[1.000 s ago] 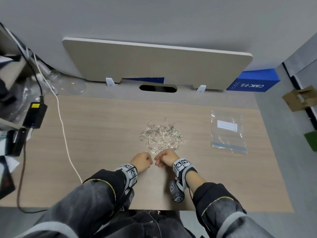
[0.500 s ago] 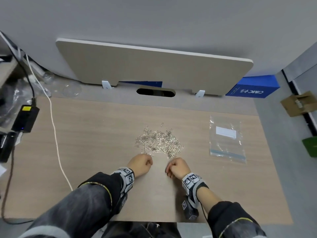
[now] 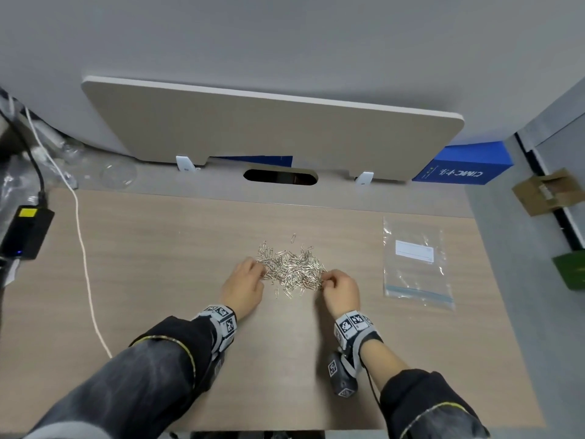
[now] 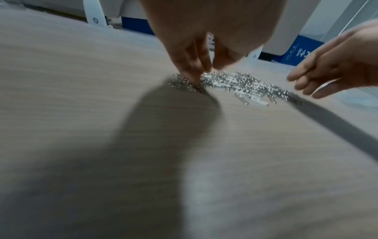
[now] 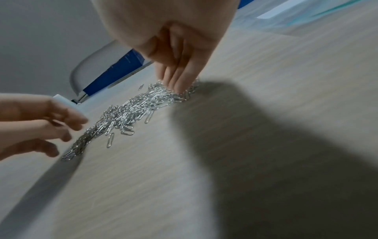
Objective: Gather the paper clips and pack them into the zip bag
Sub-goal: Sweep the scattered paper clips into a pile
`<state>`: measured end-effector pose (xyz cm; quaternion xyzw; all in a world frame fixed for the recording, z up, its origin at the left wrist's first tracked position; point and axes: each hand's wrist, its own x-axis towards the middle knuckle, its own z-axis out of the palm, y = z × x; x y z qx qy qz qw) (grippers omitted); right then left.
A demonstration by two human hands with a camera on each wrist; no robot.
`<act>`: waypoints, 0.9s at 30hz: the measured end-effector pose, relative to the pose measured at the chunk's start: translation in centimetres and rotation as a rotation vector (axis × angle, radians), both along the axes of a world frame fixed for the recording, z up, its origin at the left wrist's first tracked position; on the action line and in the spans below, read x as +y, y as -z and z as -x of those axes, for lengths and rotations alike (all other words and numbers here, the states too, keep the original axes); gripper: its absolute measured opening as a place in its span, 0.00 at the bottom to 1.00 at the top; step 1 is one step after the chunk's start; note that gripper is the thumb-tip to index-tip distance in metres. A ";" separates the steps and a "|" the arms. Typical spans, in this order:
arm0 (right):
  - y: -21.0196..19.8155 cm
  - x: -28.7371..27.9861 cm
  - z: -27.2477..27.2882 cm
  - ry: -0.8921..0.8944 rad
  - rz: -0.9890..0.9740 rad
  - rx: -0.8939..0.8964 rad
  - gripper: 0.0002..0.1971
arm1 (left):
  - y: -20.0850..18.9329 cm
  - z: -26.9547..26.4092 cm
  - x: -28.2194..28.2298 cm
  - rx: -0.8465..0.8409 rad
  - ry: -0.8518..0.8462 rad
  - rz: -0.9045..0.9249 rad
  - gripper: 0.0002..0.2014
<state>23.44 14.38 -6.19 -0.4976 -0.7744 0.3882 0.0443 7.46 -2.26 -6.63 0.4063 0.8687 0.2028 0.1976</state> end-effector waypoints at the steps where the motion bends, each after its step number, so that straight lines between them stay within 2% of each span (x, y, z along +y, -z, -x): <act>1: -0.3 0.2 -0.7 0.055 -0.073 -0.005 0.12 | -0.2 0.0 -0.5 0.064 -0.051 -0.022 0.14; 3: -0.1 0.5 -1.5 0.121 -0.141 -0.049 0.16 | 0.1 0.1 -0.9 0.121 -0.140 0.004 0.20; 4: 0.1 0.4 -1.6 0.114 -0.124 -0.079 0.21 | 0.3 0.1 -0.8 0.098 -0.168 0.038 0.25; 6: 0.6 -0.3 -1.1 0.009 -0.048 -0.134 0.31 | 0.7 -0.1 -0.2 -0.023 -0.169 0.116 0.34; 8: 1.0 -1.7 -0.1 -0.164 -0.034 -0.187 0.37 | 1.2 -0.6 0.8 -0.117 -0.099 0.182 0.38; 10: 1.2 -3.3 0.8 -0.291 -0.052 -0.194 0.38 | 1.2 -1.4 1.5 -0.149 -0.008 0.180 0.39; 13: 1.3 -4.9 1.7 -0.374 -0.048 -0.159 0.39 | 1.1 -2.1 1.8 -0.193 0.091 0.160 0.39; 18: 1.4 -3.5 2.5 -0.342 -0.039 -0.053 0.40 | 1.5 -0.7 1.4 -0.181 0.062 0.138 0.39; 23: 0.8 0.8 5.9 -0.365 -0.005 -0.139 0.41 | 0.9 1.3 2.8 -0.186 0.070 0.187 0.39; 27: 0.9 1.1 7.6 -0.566 -0.026 -0.200 0.41 | 1.0 2.2 4.7 -0.194 0.155 0.224 0.37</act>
